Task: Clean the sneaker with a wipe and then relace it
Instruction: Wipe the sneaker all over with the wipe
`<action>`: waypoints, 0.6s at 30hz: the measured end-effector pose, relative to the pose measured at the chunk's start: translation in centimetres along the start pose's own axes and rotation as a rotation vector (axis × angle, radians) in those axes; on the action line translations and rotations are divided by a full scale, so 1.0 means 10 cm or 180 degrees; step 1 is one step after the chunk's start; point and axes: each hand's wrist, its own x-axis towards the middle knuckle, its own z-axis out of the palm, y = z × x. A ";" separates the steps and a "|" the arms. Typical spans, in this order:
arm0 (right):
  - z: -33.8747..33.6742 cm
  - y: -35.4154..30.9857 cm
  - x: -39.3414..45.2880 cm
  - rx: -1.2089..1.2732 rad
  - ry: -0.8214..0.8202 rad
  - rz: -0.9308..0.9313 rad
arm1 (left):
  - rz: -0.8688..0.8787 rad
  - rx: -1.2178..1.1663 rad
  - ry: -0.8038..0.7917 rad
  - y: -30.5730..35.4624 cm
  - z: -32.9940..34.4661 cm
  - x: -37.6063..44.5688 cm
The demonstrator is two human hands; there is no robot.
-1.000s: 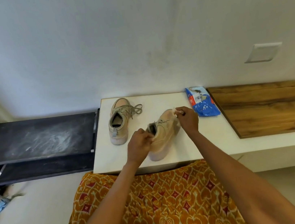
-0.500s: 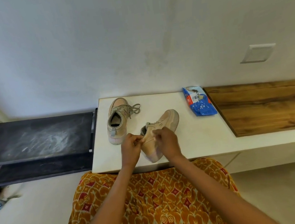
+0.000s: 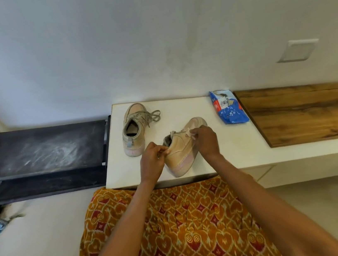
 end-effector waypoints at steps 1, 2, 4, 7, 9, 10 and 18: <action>0.03 -0.05 -0.06 -0.0009 -0.0037 -0.0009 | 0.0013 0.0023 0.0011 0.01 0.00 0.00; 0.07 -0.09 -0.14 0.0006 -0.0033 0.0026 | 0.0012 0.0036 0.0018 0.01 0.00 0.00; 0.12 -0.18 -0.30 0.0053 0.0043 0.0054 | -0.0042 0.0030 0.0008 0.02 -0.02 -0.01; 0.18 -0.25 -0.53 0.0133 0.0059 -0.0187 | -0.0104 0.0045 0.0011 0.03 -0.03 -0.01; 0.14 -0.23 -0.58 0.0164 -0.0079 -0.0413 | -0.0090 0.0044 0.0015 0.02 -0.04 -0.03; 0.10 -0.20 -0.55 0.0188 -0.0167 -0.0477 | -0.0066 0.0063 0.0004 0.03 -0.05 -0.03; -0.04 -0.16 -0.14 0.0103 0.0007 0.0194 | -0.0126 0.0096 0.0010 0.07 -0.03 -0.06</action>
